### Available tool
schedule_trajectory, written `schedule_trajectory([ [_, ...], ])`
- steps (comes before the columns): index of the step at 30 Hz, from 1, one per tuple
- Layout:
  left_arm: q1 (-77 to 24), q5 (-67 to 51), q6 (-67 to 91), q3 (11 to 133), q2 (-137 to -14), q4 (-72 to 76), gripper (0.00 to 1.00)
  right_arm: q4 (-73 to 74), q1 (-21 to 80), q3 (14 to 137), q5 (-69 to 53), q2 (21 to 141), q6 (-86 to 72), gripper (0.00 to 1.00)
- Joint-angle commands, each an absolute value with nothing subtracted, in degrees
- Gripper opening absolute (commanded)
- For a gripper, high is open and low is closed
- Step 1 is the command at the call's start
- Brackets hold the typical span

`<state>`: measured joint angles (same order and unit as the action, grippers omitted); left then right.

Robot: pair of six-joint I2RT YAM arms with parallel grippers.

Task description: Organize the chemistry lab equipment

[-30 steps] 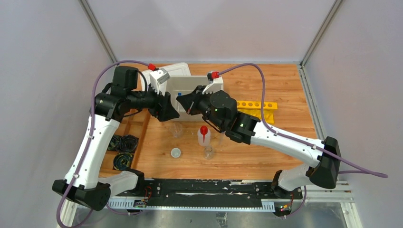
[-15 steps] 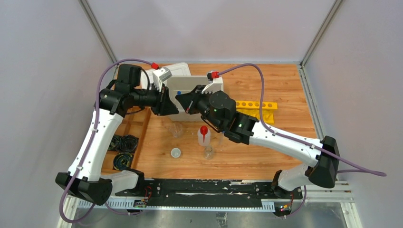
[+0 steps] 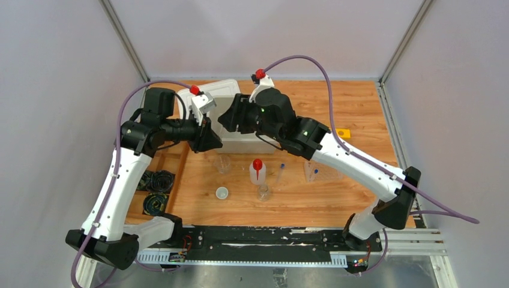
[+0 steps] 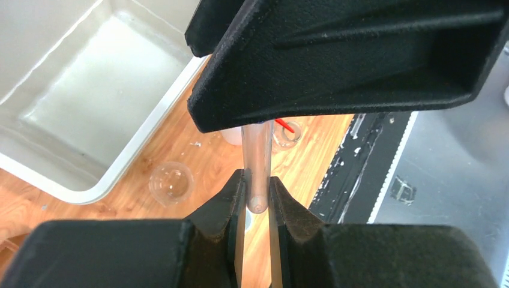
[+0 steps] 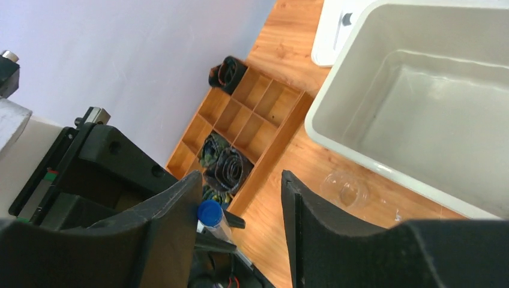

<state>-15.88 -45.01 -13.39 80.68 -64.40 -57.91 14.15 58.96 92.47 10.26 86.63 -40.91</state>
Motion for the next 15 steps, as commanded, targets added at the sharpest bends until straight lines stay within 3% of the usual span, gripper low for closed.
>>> schedule_trajectory([
  [1, -16.1, -44.7, -17.9, 79.6, -62.4, -57.1, 0.0, 22.4, 57.4, 96.5, 0.9, 88.3, -39.1, 0.54],
  [10, -16.2, -43.4, -19.3, 78.2, -61.8, -57.1, 0.0, 23.0, 57.2, 99.2, -4.3, 89.5, -37.7, 0.49],
  [15, -16.2, -43.9, -19.6, 77.7, -61.3, -57.1, 0.0, 23.5, 57.1, 100.5, -4.5, 90.9, -37.5, 0.38],
])
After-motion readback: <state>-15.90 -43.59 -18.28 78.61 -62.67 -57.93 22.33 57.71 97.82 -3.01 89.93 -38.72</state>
